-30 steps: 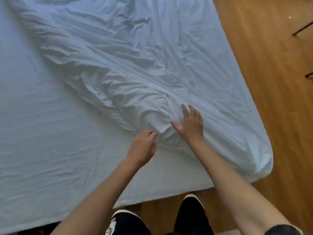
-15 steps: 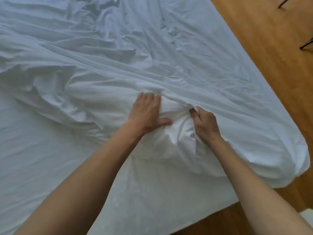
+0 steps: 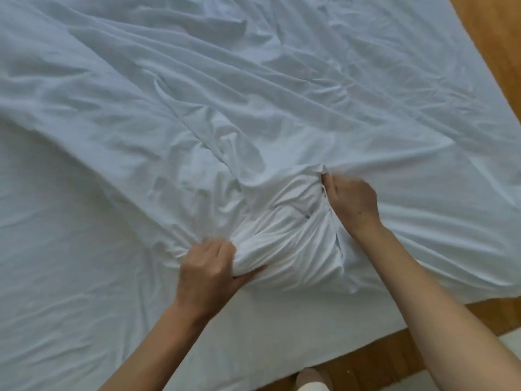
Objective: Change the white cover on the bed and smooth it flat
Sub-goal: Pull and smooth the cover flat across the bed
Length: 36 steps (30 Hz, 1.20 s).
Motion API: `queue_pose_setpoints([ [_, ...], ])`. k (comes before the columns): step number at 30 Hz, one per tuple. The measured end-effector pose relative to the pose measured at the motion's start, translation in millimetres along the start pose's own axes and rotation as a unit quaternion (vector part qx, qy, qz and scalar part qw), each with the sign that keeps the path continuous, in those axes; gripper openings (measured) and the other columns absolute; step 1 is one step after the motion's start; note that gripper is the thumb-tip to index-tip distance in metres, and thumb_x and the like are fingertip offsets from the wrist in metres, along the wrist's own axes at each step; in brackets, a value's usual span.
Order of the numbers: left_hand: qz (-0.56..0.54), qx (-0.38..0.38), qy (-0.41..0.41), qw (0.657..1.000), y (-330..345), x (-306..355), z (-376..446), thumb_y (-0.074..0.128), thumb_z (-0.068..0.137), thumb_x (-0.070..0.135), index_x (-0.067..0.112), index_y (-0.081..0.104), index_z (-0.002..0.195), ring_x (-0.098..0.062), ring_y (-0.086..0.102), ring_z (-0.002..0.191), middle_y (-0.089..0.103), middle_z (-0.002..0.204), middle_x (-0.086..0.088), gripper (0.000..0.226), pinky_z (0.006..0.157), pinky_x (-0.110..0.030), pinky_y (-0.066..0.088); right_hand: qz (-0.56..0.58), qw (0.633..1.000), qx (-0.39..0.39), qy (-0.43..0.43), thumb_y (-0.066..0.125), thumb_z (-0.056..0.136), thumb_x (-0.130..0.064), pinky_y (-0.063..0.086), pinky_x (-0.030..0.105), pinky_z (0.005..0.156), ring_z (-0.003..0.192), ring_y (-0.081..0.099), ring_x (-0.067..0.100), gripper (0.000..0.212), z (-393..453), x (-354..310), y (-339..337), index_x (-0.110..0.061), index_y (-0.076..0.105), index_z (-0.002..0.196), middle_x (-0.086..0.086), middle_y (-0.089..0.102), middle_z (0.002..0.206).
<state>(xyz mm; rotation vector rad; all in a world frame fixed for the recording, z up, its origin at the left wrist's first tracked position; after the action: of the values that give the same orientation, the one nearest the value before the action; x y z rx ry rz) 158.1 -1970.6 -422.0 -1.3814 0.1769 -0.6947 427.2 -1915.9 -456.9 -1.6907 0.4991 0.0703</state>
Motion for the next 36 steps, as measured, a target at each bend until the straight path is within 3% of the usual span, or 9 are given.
queue_pose_setpoints([
  [5,-0.098,-0.09,0.055,0.99,-6.9,-16.3,0.4,0.036,0.093,0.066,0.012,0.054,0.071,-0.023,0.051,0.054,0.052,0.065,-0.002,0.061,0.051,-0.03,0.037,0.223,0.974,0.033,0.014,0.046,0.077,-0.05,0.044,0.036,0.081,0.099,0.06,0.021,0.048,-22.4,-43.3,-43.8,-0.02,0.064,0.109,-0.002,0.064,0.103],
  [8,-0.124,-0.067,0.069,0.988,-33.7,-29.1,34.2,0.039,0.098,0.045,0.015,0.054,0.074,-0.027,0.055,0.055,0.057,0.064,-0.002,0.042,0.047,-0.031,0.037,-0.009,0.993,-0.086,-0.076,0.048,0.078,-0.075,0.04,0.038,0.089,0.116,0.051,0.021,0.075,-22.7,-109.5,-35.0,-0.025,0.049,0.135,-0.002,0.055,0.128],
  [11,0.031,0.006,0.057,0.998,-41.6,-44.6,94.3,0.047,0.09,0.032,0.01,0.062,0.081,-0.033,0.06,0.074,0.063,0.078,-0.01,0.028,0.059,-0.039,0.046,-0.122,0.989,-0.084,-0.025,0.042,0.092,-0.062,0.038,0.038,0.078,0.106,0.055,0.033,0.051,-26.5,-123.9,-18.2,-0.017,0.058,0.11,0.011,0.061,0.114],
  [14,0.11,-0.206,0.079,0.969,-10.1,-52.2,133.3,0.033,0.083,0.068,0.008,0.06,0.118,-0.034,0.053,0.114,0.061,0.118,-0.018,0.075,0.107,-0.046,0.03,0.036,0.993,-0.021,0.109,0.042,0.1,-0.037,0.04,0.038,0.073,0.091,0.058,0.037,0.04,-43.3,-99.5,-23.5,-0.016,0.047,0.066,0.014,0.066,0.091],
  [16,0.133,-0.28,0.085,0.947,8.2,-52.1,128.7,0.027,0.078,0.083,0.005,0.053,0.129,-0.033,0.048,0.123,0.054,0.129,-0.018,0.097,0.114,-0.045,0.02,0.058,0.987,-0.035,0.144,0.041,0.1,-0.033,0.04,0.038,0.074,0.087,0.057,0.036,0.043,-56.1,-94.0,-24.9,-0.018,0.044,0.06,0.014,0.064,0.086],
  [22,0.031,-0.048,0.022,0.998,6.0,-75.9,54.7,0.046,0.077,0.071,0.004,0.058,0.1,-0.034,0.056,0.092,0.056,0.102,-0.015,0.072,0.073,-0.04,0.046,0.139,0.954,-0.074,0.256,0.044,0.098,-0.024,0.029,0.034,0.058,0.073,0.046,0.027,0.038,-63.4,-69.8,-8.0,-0.012,0.043,0.062,0.004,0.047,0.065],
  [26,0.058,-0.145,0.136,0.978,22.1,-62.4,84.9,0.03,0.076,0.079,0.011,0.063,0.107,-0.033,0.055,0.102,0.061,0.108,-0.014,0.082,0.091,-0.039,0.039,0.173,0.945,-0.062,0.269,0.044,0.098,-0.022,0.029,0.036,0.057,0.065,0.044,0.026,0.04,-66.9,-55.3,1.8,-0.013,0.041,0.059,0.006,0.047,0.063],
  [29,0.08,-0.197,0.125,0.969,33.1,-49.8,102.2,0.026,0.085,0.075,0.009,0.068,0.094,-0.032,0.059,0.097,0.066,0.098,-0.013,0.079,0.078,-0.037,0.04,0.158,0.954,-0.018,0.254,0.043,0.098,-0.02,0.028,0.035,0.054,0.062,0.04,0.024,0.039,-64.5,-43.5,-1.1,-0.013,0.037,0.06,0.005,0.044,0.063],
  [36,0.01,-0.054,0.048,0.997,-10.2,-83.0,-7.1,0.041,0.098,0.044,0.013,0.049,0.048,-0.03,0.052,0.044,0.051,0.048,-0.01,0.059,0.048,-0.028,0.028,-0.046,0.967,-0.014,0.251,0.035,0.096,-0.011,0.031,0.033,0.066,0.077,0.045,0.031,0.016,-85.3,-11.2,16.7,-0.008,0.049,0.089,0.018,0.059,0.091],
])
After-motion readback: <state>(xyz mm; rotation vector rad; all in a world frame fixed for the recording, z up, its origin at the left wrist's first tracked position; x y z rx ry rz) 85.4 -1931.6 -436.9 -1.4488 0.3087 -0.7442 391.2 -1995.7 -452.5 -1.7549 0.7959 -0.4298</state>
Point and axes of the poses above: each hand's wrist, its own z-axis towards the middle knuckle, its own y-axis out of the palm, x = y × z, the point moved 4 cm from there along z, towards the middle knuckle
